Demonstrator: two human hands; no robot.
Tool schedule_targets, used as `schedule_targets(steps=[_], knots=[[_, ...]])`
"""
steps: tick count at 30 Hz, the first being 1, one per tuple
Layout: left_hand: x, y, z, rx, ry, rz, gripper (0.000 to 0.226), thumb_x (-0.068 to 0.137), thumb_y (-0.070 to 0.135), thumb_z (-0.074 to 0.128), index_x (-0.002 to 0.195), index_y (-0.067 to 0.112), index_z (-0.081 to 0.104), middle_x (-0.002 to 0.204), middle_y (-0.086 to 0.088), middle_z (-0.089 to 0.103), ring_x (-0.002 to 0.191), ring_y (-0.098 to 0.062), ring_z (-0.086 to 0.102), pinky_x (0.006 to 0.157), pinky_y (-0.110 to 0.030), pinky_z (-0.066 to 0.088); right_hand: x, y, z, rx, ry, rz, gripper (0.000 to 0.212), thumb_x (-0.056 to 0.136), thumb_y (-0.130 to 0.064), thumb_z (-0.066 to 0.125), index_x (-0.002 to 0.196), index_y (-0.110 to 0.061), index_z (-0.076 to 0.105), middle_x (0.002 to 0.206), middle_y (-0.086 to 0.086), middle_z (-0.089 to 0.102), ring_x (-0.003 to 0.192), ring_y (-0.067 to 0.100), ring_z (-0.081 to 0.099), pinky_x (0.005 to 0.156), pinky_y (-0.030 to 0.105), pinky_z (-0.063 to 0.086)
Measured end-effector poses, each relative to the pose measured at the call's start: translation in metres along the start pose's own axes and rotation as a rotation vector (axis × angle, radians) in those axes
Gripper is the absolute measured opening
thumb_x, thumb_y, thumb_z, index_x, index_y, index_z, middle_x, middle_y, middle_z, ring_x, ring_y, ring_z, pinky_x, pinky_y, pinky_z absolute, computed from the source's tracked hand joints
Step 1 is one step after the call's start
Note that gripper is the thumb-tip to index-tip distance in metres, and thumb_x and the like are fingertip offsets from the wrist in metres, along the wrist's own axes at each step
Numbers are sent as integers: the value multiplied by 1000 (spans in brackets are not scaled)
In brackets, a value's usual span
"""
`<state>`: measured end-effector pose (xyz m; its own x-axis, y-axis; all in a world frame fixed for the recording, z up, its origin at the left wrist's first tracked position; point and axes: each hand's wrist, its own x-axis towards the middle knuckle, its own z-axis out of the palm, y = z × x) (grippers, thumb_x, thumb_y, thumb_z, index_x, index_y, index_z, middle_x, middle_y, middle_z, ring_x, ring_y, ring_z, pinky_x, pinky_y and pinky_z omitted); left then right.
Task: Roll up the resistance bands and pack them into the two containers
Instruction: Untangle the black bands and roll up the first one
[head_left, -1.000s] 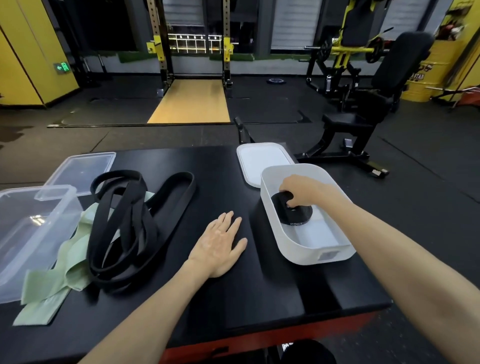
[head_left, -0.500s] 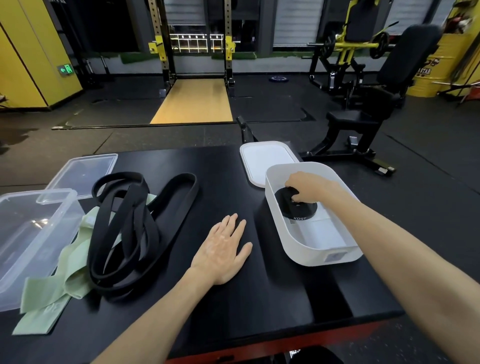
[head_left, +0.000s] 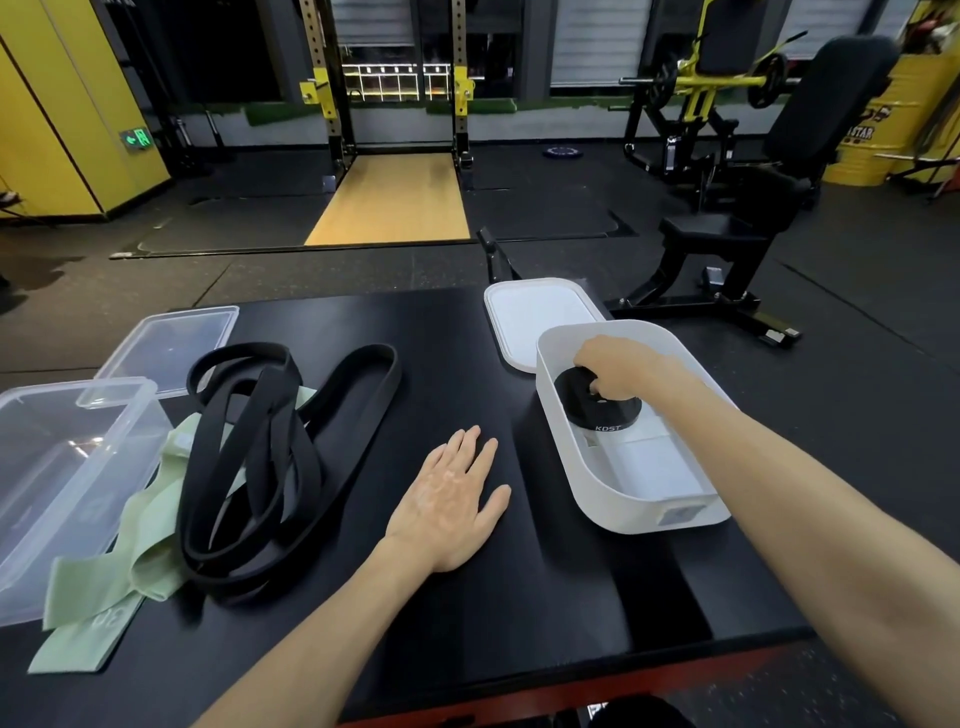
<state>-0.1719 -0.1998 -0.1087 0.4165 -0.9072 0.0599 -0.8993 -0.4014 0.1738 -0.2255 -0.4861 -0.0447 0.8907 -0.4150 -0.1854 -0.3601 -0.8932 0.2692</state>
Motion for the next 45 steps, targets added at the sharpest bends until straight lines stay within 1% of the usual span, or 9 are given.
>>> schedule_targets(steps=[6, 12, 20, 24, 33, 36, 39, 41, 45], knots=[[1, 0, 1, -8, 1, 2, 62, 101, 48, 20, 153, 19, 5, 161, -3, -2, 147, -14, -7, 119, -28, -5, -6, -11, 0, -70, 72, 46, 4, 85, -11, 61, 84, -9, 57, 93, 8, 64, 81, 28, 63, 60, 28, 40], [0, 0, 1, 0, 7, 2, 62, 101, 48, 20, 153, 19, 4, 161, -3, -3, 147, -14, -8, 118, -27, -6, -9, -3, -5, 85, 68, 66, 30, 82, -19, 70, 107, -4, 67, 105, 12, 66, 95, 30, 62, 80, 34, 50], [0, 0, 0, 4, -1, -4, 62, 101, 48, 20, 153, 19, 5, 161, -3, -2, 147, -14, -7, 117, -27, -6, -16, -7, 1, 94, 66, 40, 7, 87, -13, 56, 85, -7, 60, 90, 10, 65, 84, 29, 61, 70, 32, 48], [0, 0, 0, -12, 9, -4, 62, 100, 48, 21, 153, 19, 6, 161, -3, -1, 147, -14, -6, 117, -27, -6, -22, -6, 5, 159, 82, 39, 14, 90, -13, 47, 84, -8, 59, 90, 8, 62, 89, 29, 59, 71, 32, 43], [2, 0, -3, -116, 88, 5, 52, 101, 37, 34, 148, 15, 32, 156, -4, 25, 145, -18, 17, 119, -29, 11, -76, -45, -2, 265, 514, 168, 32, 98, -27, 39, 117, -5, 51, 116, 17, 50, 98, 36, 46, 79, 44, 43], [3, -1, -12, -84, 198, 9, 32, 100, 25, 38, 109, 10, 65, 108, -5, 66, 109, -23, 53, 96, -36, 45, -100, -68, -11, 260, 601, 126, 37, 97, -29, 38, 124, -7, 48, 126, 19, 47, 100, 36, 45, 81, 44, 41], [-2, -1, -30, -60, 380, 7, 39, 94, 26, 31, 78, 11, 63, 64, 0, 58, 67, -20, 51, 64, -40, 51, -120, -96, -21, 272, 685, 93, 46, 93, -35, 29, 124, -7, 50, 128, 21, 48, 105, 37, 48, 83, 44, 44], [-11, -4, -43, -37, 461, 21, 36, 91, 29, 32, 85, 14, 64, 72, 3, 57, 64, -18, 50, 58, -37, 50, -131, -117, -29, 288, 732, 57, 47, 93, -34, 30, 124, -7, 51, 127, 20, 48, 108, 35, 48, 86, 43, 44], [-33, -25, -68, 18, 504, 33, 34, 89, 32, 38, 108, 17, 61, 101, 3, 60, 87, -17, 55, 70, -33, 49, -136, -156, -47, 312, 732, -24, 46, 94, -33, 31, 127, -7, 49, 128, 19, 49, 113, 33, 48, 92, 44, 46]])
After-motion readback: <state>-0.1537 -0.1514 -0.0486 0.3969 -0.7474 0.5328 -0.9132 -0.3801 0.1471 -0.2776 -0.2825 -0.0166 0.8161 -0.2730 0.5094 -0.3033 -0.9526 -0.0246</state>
